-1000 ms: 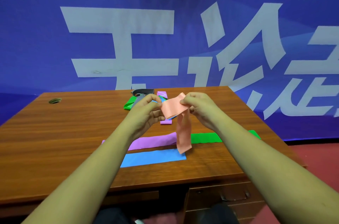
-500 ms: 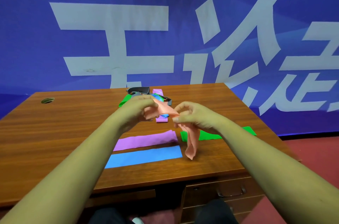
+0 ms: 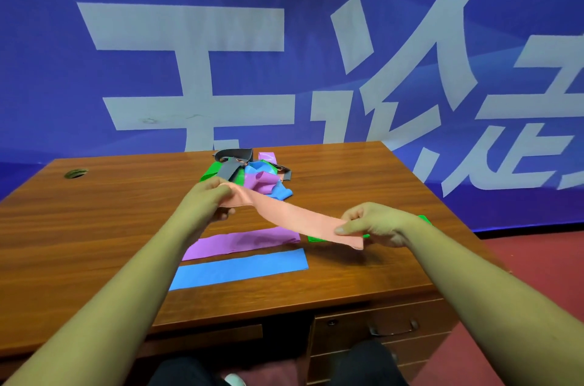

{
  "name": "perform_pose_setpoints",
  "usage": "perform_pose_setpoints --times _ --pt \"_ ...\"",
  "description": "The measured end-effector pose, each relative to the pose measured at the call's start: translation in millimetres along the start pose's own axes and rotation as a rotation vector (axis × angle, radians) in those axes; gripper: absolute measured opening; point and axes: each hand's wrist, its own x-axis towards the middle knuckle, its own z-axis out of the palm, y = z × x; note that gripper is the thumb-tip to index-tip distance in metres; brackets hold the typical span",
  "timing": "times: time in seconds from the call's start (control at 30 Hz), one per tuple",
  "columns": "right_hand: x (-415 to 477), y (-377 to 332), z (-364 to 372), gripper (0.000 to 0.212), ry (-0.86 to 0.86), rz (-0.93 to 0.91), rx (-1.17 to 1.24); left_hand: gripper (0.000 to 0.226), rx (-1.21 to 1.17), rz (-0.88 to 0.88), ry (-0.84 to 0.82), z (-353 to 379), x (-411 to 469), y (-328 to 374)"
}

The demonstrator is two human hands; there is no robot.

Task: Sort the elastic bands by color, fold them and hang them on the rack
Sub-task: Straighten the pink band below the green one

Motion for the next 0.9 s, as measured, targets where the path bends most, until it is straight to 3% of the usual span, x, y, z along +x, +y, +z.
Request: perform_pose_setpoints --times 0.13,0.2,0.33,0.67,0.9 --pt "-1.9 17.1 -10.1 0.003 0.136 0.007 0.339 0.011 0.047 -0.051 -0.043 1.8 -3.6 -17.0" --pt "-3.5 23.1 -14.5 0.014 0.204 0.012 0.500 0.011 0.101 -0.061 -0.084 6.4 -4.9 -24.6" --pt "-12.5 36.6 -24.3 0.015 0.443 -0.003 0.585 0.017 0.162 -0.095 -0.109 27.0 -9.1 -35.2" --pt "-50.1 101.6 -61.4 0.015 0.939 0.024 0.068 0.012 0.468 0.013 -0.233 120.3 -18.1 -54.0" --pt "-62.2 125.7 -88.0 0.012 1.030 0.106 -0.226 0.021 0.743 0.180 -0.193 174.2 -18.8 -52.4"
